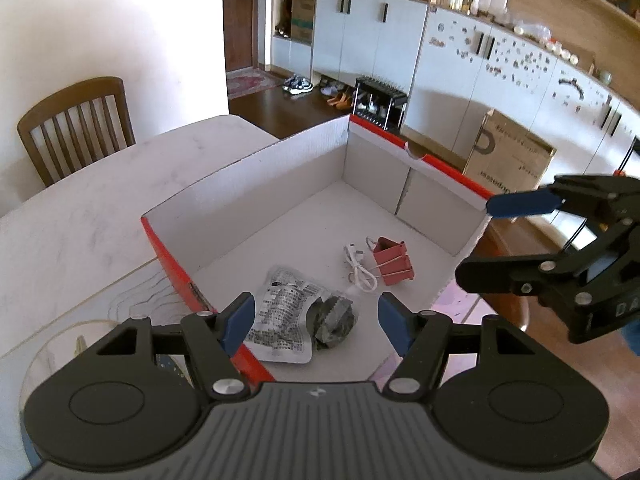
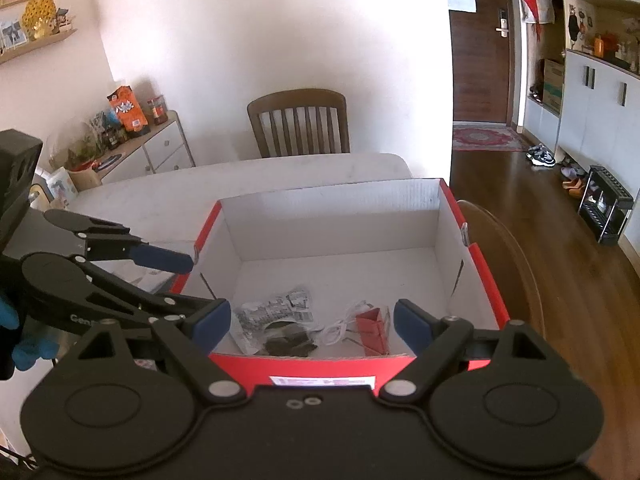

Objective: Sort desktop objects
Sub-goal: 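Move both tools back from the box toward the table pile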

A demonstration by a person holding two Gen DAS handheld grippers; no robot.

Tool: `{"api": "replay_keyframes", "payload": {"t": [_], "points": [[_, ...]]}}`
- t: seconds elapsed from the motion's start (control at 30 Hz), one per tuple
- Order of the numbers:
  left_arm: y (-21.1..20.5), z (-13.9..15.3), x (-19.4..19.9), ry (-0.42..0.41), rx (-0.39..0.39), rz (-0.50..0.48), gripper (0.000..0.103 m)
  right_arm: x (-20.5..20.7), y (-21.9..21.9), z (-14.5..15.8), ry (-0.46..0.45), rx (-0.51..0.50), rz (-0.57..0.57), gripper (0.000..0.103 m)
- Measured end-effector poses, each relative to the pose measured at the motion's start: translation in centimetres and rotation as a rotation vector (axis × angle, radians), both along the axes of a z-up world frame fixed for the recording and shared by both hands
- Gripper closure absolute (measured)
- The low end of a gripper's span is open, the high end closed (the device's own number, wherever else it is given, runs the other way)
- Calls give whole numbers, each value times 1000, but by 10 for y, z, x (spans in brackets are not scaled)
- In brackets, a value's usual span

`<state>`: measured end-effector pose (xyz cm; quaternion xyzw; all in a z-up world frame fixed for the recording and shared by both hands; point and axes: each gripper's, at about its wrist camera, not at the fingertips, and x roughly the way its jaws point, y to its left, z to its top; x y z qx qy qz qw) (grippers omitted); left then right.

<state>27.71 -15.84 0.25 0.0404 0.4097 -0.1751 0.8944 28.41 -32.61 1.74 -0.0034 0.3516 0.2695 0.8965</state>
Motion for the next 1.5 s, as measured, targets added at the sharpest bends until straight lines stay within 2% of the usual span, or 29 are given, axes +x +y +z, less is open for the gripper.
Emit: {"api": "replay_keyframes", "payload": {"t": [0.13, 0.23, 0.33, 0.4, 0.47, 0.63, 0.83, 1.13, 1.3, 1.5], "points": [[13, 5, -14, -18, -28, 1, 31, -9, 7, 3, 1, 2, -8, 11], [23, 9, -26, -38, -47, 10, 21, -16, 15, 5, 2, 8, -11, 10], [36, 11, -36, -54, -68, 28, 17, -24, 23, 7, 2, 12, -13, 9], [47, 12, -44, -59, -79, 41, 12, -30, 30, 7, 4, 15, -11, 9], [55, 14, -52, -67, -82, 54, 0, -36, 39, 8, 4, 17, -10, 9], [81, 13, -70, -67, -79, 97, 0, -53, 59, 7, -11, 25, -26, 9], [113, 11, -92, -79, -120, 136, 0, -66, 84, 2, 2, 23, -25, 9], [160, -3, -116, -65, -86, 214, 0, -85, 118, -4, 20, 14, -9, 9], [183, -15, -128, -56, -71, 212, 0, -93, 136, -11, 32, -4, -4, 9], [203, -38, -135, 2, -37, 208, 0, -101, 153, -20, 56, -21, -5, 8]]}}
